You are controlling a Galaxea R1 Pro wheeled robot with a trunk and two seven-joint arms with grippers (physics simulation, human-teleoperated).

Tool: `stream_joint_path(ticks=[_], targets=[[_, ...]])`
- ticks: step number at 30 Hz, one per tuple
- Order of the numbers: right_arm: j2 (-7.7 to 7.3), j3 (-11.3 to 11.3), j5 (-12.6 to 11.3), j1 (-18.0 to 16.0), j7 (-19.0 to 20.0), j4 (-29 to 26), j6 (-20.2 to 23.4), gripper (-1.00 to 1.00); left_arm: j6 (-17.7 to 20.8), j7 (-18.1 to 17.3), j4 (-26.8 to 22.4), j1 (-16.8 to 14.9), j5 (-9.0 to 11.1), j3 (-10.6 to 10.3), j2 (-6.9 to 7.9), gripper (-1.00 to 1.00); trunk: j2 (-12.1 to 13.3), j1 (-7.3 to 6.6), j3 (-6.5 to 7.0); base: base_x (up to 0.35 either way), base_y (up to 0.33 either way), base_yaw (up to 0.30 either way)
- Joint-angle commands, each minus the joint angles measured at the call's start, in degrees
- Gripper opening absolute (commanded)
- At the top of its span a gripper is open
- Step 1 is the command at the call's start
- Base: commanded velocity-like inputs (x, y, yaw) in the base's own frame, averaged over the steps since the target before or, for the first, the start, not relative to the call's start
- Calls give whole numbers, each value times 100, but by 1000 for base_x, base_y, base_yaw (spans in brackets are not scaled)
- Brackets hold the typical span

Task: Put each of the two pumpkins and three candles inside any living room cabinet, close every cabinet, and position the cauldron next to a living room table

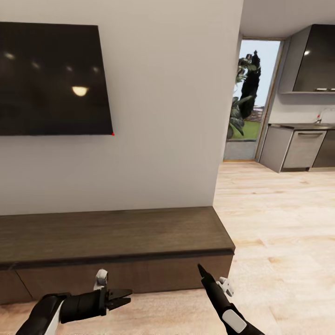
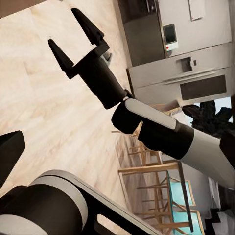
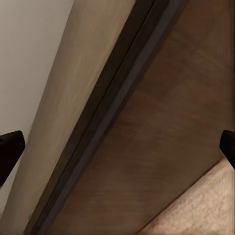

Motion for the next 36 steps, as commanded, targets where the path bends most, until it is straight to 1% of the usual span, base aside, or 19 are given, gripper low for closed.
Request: stream_joint_path(ticks=[1, 3, 6, 8, 11, 13, 15, 18, 21, 27, 31, 34, 36], targets=[[1, -4, -15, -5, 25, 9, -16, 100, 59, -15, 112, -30, 19, -1, 2, 100, -44, 21, -24, 0, 0, 0], [1, -4, -15, -5, 25, 9, -16, 100, 48, -15, 296, -58, 19, -1, 2, 100, -124, 65, -60, 0, 0, 0], [3, -4, -21, -5, 59, 12, -16, 100, 41, -15, 432, -72, 12, -1, 7, 100, -245, 131, -114, 0, 0, 0], [2, -4, -78, -5, 159, 15, -12, 100, 35, -13, 542, -74, -2, 0, 6, 100, -325, 175, -150, 0, 0, 0], [1, 2, -268, -5, 406, 24, -8, 100, 22, -5, 660, -76, -21, 4, 3, 100, -445, 241, -204, 0, 0, 0], [3, 3, -295, -1, 475, 25, -4, 100, 17, -1, 673, -76, -23, 1, 3, 100, -525, 285, -240, 0, 0, 0], [2, 4, -311, 12, 643, 21, 58, 100, 9, 2, 685, -75, -28, 0, 2, 100, -606, 329, -276, 0, 0, 0], [1, 1, -351, 19, 1036, 20, 359, 100, -3, -1, 692, -71, -27, -1, 2, 100, -726, 395, -329, 0, 0, 0], [-2, 4, -420, 21, 1232, 25, 513, 100, -11, 1, 694, -68, -26, -4, 1, 100, -846, 461, -383, 0, 0, 0], [-4, 5, -437, 29, 1335, 12, 552, 100, -14, -2, 694, -68, -31, -10, -15, 100, -1087, 592, -491, 0, 0, 0], [-9, 5, -437, 30, 1755, 16, 560, 100, -20, -4, 694, -68, -27, -9, -18, 100, -1247, 680, -563, 0, 0, 0], [-44, 5, -441, 30, 1877, 17, 563, 100, -21, -4, 694, -68, -26, -10, -20, 100, -1368, 746, -617, 0, 0, 0], [-76, 5, -444, 30, 1913, 16, 563, 100, -22, -4, 694, -68, -26, -6, -23, 100, -1368, 746, -617, 0, 0, 0]])
